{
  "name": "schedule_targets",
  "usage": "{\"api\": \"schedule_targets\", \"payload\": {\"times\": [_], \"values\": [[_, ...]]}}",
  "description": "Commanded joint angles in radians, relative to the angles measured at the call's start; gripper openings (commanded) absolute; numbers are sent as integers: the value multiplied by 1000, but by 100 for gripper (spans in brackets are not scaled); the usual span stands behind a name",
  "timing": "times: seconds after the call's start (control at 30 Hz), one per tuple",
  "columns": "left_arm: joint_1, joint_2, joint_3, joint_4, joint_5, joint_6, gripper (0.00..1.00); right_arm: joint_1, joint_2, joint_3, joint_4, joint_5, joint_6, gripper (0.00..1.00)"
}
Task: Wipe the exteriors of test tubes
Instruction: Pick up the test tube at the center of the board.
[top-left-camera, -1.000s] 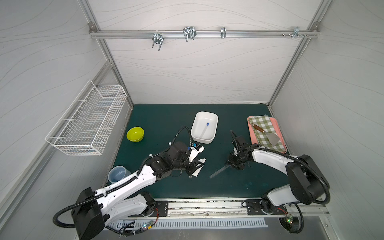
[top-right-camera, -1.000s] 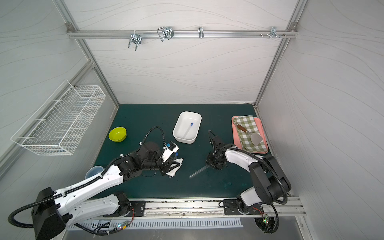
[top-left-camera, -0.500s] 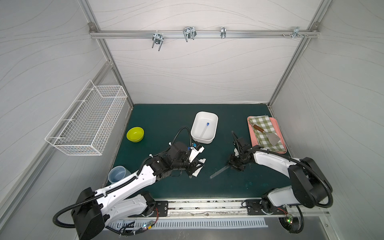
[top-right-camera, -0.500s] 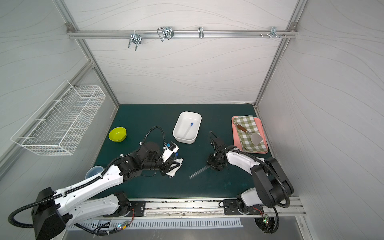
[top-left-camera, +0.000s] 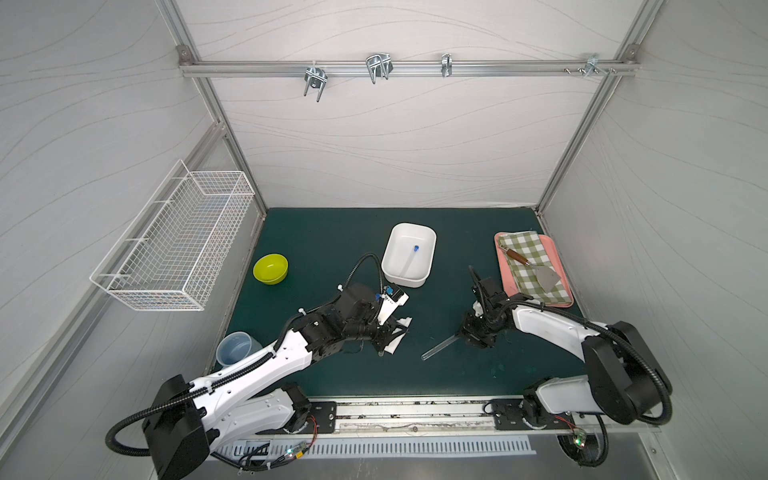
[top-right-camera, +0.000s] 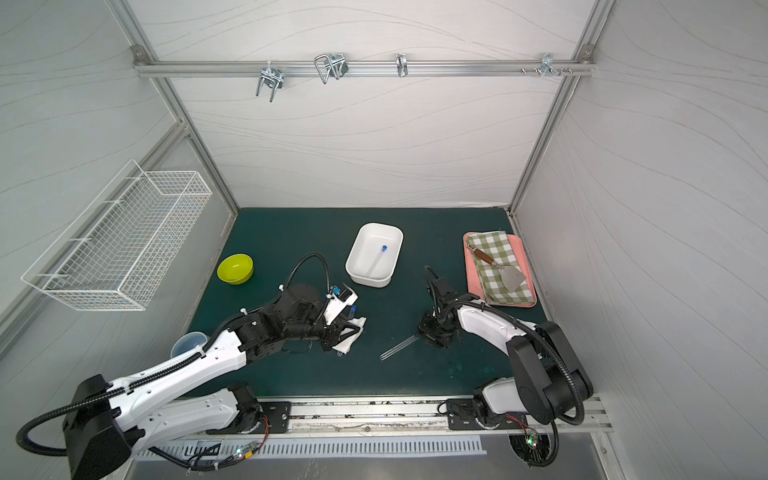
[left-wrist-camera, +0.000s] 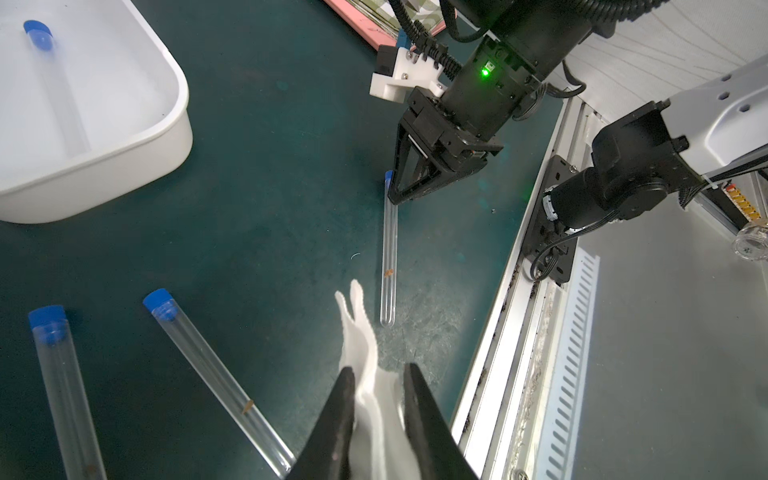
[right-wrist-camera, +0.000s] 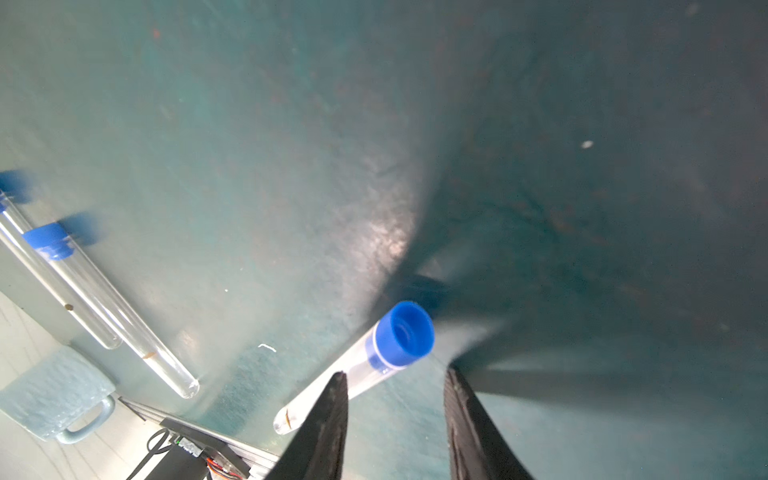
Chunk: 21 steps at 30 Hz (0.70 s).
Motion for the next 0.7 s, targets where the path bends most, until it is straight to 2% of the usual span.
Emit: {"api": "schedule_targets", "payload": {"times": [0.0, 0.17, 0.47, 0.57, 0.67], "values": [[5, -22, 0, 9, -4, 14, 23, -15, 20, -15, -59, 18, 22, 41], [5, -23, 1, 9, -2, 18, 23, -39, 23, -1, -24, -19, 45, 43], [4, -40, -2, 20, -19, 25, 23, -87, 111, 96, -96, -55, -4, 45], [4, -45, -5, 29, -20, 25, 23, -89, 156, 131, -139, -55, -36, 43], [5, -44, -5, 38, -19, 26, 23, -89, 194, 149, -167, -61, -56, 36]]}}
